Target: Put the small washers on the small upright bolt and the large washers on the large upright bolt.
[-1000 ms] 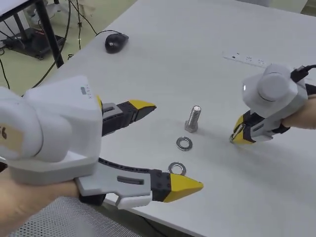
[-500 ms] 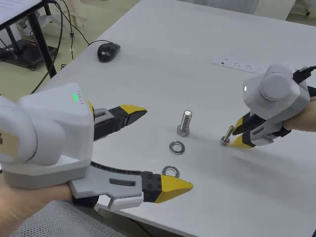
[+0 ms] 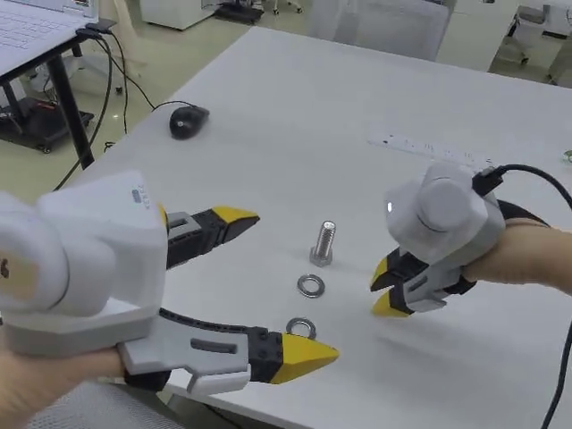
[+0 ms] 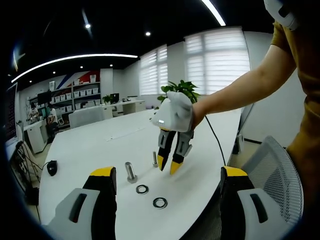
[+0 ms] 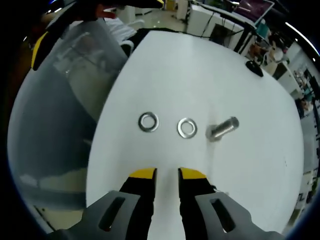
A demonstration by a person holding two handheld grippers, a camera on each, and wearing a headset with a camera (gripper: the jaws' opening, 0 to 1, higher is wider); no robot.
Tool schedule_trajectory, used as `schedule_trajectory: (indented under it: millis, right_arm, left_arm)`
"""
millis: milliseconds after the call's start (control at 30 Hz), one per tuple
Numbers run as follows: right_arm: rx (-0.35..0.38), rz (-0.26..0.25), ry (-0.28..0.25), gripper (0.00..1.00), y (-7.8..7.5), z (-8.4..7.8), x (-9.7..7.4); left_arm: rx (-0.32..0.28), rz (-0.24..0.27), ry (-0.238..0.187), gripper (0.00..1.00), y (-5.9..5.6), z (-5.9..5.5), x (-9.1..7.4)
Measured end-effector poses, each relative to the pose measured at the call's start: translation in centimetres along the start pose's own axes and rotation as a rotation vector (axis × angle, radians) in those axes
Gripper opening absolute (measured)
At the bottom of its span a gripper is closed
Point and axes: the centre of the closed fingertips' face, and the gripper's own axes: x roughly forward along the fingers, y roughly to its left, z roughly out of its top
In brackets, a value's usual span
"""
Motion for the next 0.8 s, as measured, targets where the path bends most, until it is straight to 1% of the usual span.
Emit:
schedule_trajectory:
  millis: [33,133,233,367,500,667,767,800]
  right_arm:
    - [-0.004,0.007,-0.002,0.18,0.2,0.3,0.2]
    - [-0.029,0.036,0.018,0.18,1.0,0.9,1.1]
    - [-0.046,0.062,0.017,0.19,1.9,2.0,2.2]
    - [-0.060,0.082,0.011,0.21,2.4,3.3,3.5]
    - [-0.069,0.084,0.006,0.27,2.4,4.2,4.5]
    - [-0.070,0.083,-0.003,0.29,2.2,4.9,5.1]
    - [-0.065,0.088,-0.001,0.30,2.2,5.1,5.5]
    - [-0.065,0.089,0.001,0.31,2.1,5.0,5.6]
  left_arm:
    - [-0.003,0.002,-0.004,0.86,0.0,0.0,-0.1]
    - [-0.006,0.014,-0.012,0.86,0.2,0.0,-0.5]
    - [-0.008,0.015,-0.016,0.86,0.4,0.0,-0.8]
    - [-0.007,0.024,-0.023,0.86,0.9,0.1,-1.2]
    - [-0.001,0.034,-0.022,0.86,1.6,-0.1,-1.3]
    - [0.005,0.042,-0.003,0.86,2.3,-0.7,-1.4]
    - [0.006,0.043,-0.002,0.86,2.5,-0.8,-1.3]
    - [0.014,0.043,0.006,0.86,2.6,-0.9,-1.2]
